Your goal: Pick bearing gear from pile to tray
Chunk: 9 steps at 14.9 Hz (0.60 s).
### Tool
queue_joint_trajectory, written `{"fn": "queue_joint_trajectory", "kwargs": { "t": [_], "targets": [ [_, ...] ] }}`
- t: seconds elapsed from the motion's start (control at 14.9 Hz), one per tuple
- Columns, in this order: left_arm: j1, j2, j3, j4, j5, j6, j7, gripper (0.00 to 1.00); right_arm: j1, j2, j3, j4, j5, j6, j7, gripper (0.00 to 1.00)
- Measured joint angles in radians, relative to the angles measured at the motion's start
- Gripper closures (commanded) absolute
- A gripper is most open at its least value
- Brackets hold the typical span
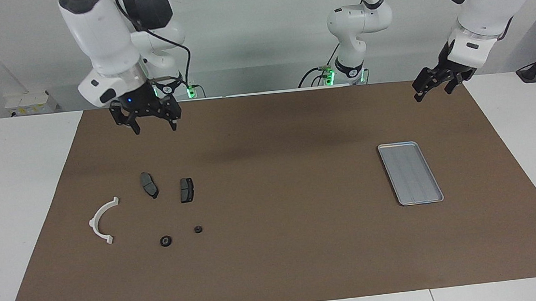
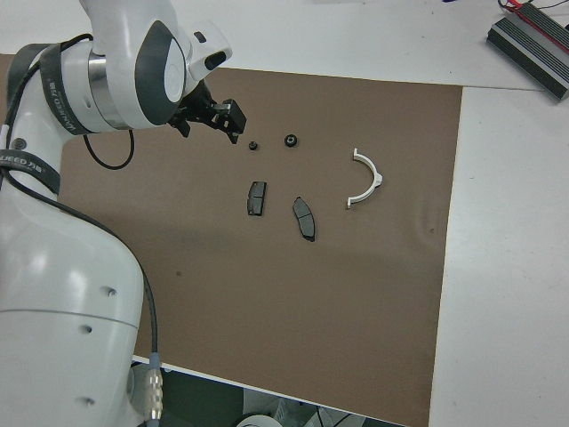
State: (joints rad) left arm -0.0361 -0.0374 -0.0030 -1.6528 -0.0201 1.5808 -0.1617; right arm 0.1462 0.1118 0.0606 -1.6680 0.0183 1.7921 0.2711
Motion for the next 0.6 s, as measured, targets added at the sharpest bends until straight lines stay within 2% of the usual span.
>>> {"fn": "queue_joint_trajectory", "kwargs": {
  "t": [0.33, 0.6],
  "targets": [
    [0.0, 0.0, 0.0, 0.0, 0.0, 0.0, 0.0, 0.0, 0.02, 0.265, -0.001, 0.021, -0.015, 0.249, 0.064, 0.0],
    [0.0, 0.0, 0.0, 0.0, 0.0, 0.0, 0.0, 0.0, 0.021, 0.433, -0.001, 0.13, -0.055, 0.272, 0.067, 0.0]
  ]
}}
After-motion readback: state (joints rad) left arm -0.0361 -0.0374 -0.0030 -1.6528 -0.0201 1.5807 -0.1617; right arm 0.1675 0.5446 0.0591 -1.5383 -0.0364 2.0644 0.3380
